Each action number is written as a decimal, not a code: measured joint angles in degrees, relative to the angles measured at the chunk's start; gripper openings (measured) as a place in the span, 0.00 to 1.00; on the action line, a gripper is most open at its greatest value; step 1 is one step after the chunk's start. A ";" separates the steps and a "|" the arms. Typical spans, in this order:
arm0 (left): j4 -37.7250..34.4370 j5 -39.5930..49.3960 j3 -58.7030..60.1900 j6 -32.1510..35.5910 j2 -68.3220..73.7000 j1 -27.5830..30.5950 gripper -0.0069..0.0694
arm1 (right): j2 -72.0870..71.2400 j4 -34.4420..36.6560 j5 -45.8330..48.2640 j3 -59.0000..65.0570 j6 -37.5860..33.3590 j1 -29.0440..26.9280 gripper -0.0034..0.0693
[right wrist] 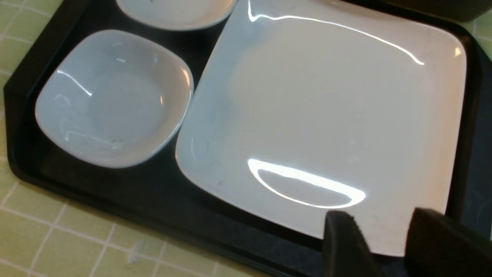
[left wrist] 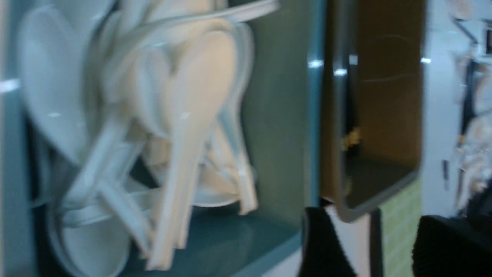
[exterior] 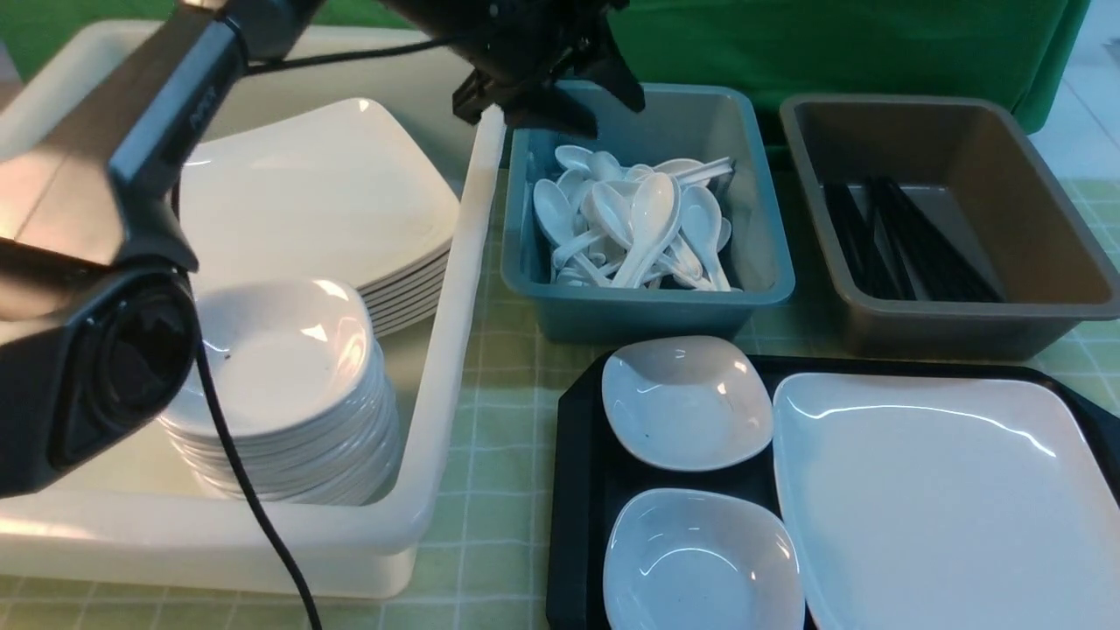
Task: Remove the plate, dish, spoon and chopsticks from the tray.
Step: Use the left arm to grab a small plate from the dinner plate, then use the left arm to put the small plate into the large storage box on the left
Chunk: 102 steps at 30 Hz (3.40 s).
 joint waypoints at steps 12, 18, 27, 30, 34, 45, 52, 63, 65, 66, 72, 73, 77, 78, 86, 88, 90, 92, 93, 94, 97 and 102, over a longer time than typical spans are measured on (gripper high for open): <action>15.08 -0.12 36.51 10.07 -29.01 -15.05 0.08 | 0.00 0.11 0.16 0.00 0.00 0.00 0.38; 19.36 -1.15 60.36 8.16 -37.40 -20.46 0.08 | 0.00 0.13 -0.86 0.01 0.00 0.00 0.38; 19.13 -13.10 69.13 7.60 -33.36 -22.13 0.22 | 0.00 0.17 -1.39 0.06 -0.05 0.00 0.38; 19.28 -16.31 69.13 9.24 -31.38 -22.13 0.32 | 0.00 0.17 -1.39 0.06 -0.05 0.00 0.38; 18.65 -18.14 68.30 13.70 -27.95 -22.13 0.50 | 0.00 0.17 -2.28 0.06 -0.05 0.00 0.38; 24.13 -22.73 64.68 20.12 -22.66 -22.13 0.66 | 0.00 0.17 -5.32 0.06 -0.05 0.00 0.38; 20.78 -23.48 64.39 23.62 -20.20 -22.19 0.66 | 0.00 0.17 -5.58 0.06 -0.05 0.00 0.38; 16.64 -25.06 64.39 25.24 -17.61 -22.30 0.62 | 0.00 0.17 -5.62 0.06 -0.05 0.00 0.38; 16.69 -24.98 64.39 25.29 -17.55 -22.30 0.58 | 0.00 0.17 -5.62 0.06 -0.05 0.00 0.38; 16.70 -24.32 64.39 25.29 -17.55 -22.30 0.49 | 0.00 0.17 -5.62 0.06 -0.05 0.00 0.38; 14.31 -19.81 64.39 23.32 -18.55 -21.96 0.16 | 0.00 0.17 -5.62 0.06 -0.05 0.00 0.38; 13.93 -19.33 64.39 23.19 -19.01 -21.89 0.14 | 0.00 0.17 -5.62 0.06 -0.05 0.00 0.38; 13.65 -18.48 64.46 20.81 -26.22 -21.78 0.10 | 0.00 0.17 -5.62 0.06 -0.05 0.00 0.38; 13.65 -18.48 64.46 20.56 -27.97 -21.64 0.10 | 0.00 0.17 -5.62 0.06 -0.05 0.00 0.38; 13.88 -12.81 64.46 18.65 -47.28 -11.02 0.10 | 0.00 0.17 -5.62 0.06 -0.05 0.00 0.38; 15.94 -9.84 64.46 18.58 -51.56 -5.13 0.10 | 0.00 0.17 -5.62 0.06 -0.05 0.00 0.38; 17.10 -8.21 64.46 18.58 -53.68 -1.76 0.10 | 0.00 0.17 -5.64 0.06 -0.05 0.00 0.38; 19.25 -4.46 64.46 18.58 -56.22 6.99 0.10 | 0.00 0.17 -6.25 0.06 -0.05 0.00 0.38; 19.85 -3.02 64.46 18.78 -56.89 11.33 0.10 | 0.00 0.17 -6.64 0.06 -0.05 0.00 0.38; 19.99 -2.81 64.46 19.07 -56.96 12.01 0.10 | 0.00 0.17 -6.81 0.06 -0.05 0.00 0.38; 20.51 -1.02 64.50 23.80 -56.87 22.45 0.10 | 0.00 0.17 -7.98 0.06 0.00 0.00 0.38; 19.74 -0.66 64.50 29.02 -55.12 28.01 0.10 | 0.00 0.17 -8.70 0.06 0.00 0.00 0.38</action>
